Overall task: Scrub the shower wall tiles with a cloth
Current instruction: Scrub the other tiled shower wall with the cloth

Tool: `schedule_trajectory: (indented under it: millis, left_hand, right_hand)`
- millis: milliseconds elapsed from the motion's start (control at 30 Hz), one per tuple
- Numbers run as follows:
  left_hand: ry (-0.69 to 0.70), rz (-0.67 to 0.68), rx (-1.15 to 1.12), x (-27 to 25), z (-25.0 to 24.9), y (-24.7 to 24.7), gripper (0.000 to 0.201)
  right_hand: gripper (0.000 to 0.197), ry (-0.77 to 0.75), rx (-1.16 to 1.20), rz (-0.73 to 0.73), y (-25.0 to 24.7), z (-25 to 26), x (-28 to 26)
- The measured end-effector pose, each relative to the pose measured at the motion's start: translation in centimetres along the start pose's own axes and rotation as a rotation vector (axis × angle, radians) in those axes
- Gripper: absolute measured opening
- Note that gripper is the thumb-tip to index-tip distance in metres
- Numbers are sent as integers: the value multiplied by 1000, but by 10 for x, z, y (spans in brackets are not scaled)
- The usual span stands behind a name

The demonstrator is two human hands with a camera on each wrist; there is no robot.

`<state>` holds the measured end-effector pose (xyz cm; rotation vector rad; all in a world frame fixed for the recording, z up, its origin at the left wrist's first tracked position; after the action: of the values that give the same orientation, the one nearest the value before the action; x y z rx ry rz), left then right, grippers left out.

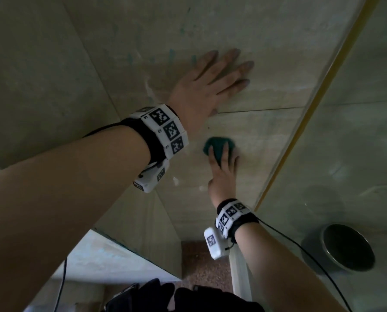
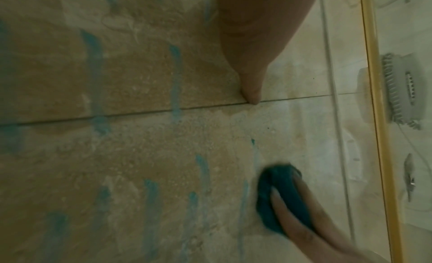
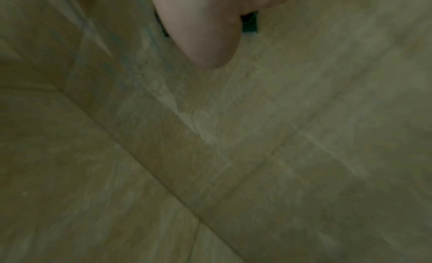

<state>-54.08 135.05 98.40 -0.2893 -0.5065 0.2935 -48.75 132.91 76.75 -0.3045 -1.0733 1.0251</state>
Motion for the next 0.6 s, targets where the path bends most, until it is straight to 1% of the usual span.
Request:
schedule_trajectory:
  millis: [33,67,100,167,233,267,333,367,467,500,567,600]
  left_hand:
    - [11,0,7,-1,0,0,86]
    - [19,-4,7,-1,0,-1,86]
    - [22,-8,-5,-1,0,-1,85]
    - [19,0,-21,-1,2,-1,83]
    - [18,-4,-7,-1,1,-1,83]
    - [19,-4,2,0,0,-1,84]
    - [18,-12,9,0,-2,-1,83]
    - [16,-22,10,-1,-2,-1,83]
    - [13,-43,14,-1,-2,-1,85]
    - [13,-46,22,-1,-2,-1,85]
    - [5,-67,14,-2,-1,-1,86]
    - [-16,-89,-23,-1,1,-3,85]
  right_hand:
    - [109,-44,-40,-55,-5,-1,6]
    - [108,-43,-62,-104,-13,-6,12]
    - [109,5,-67,-140,-21,-14,17]
    - [109,215,-17,-200,-34,-38,23]
    - [108,412,43,-254,-39,-56,19]
    - [106,471,63,-245,-37,-57,14]
    - [103,523,79,-153,-25,-51,4]
    - [103,503,80,-108,-20,-43,-1]
    - [107,330,52,-13,-12,-20,0]
    - [108,262,43,-33,-15,-13,6]
    - [108,140,20,-158,-30,-3,24]
    - [106,111,16,-225,-40,-1,34]
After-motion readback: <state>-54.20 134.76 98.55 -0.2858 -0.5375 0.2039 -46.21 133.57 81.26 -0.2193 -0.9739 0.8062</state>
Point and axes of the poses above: each hand's wrist, its own x-axis towards the middle knuckle, its own y-axis out of the palm, z = x × y, the point moved 6 cm from there along x, towards the middle knuckle, and after that the axes turned 8 degrees about -z, right-handed, at the moved point
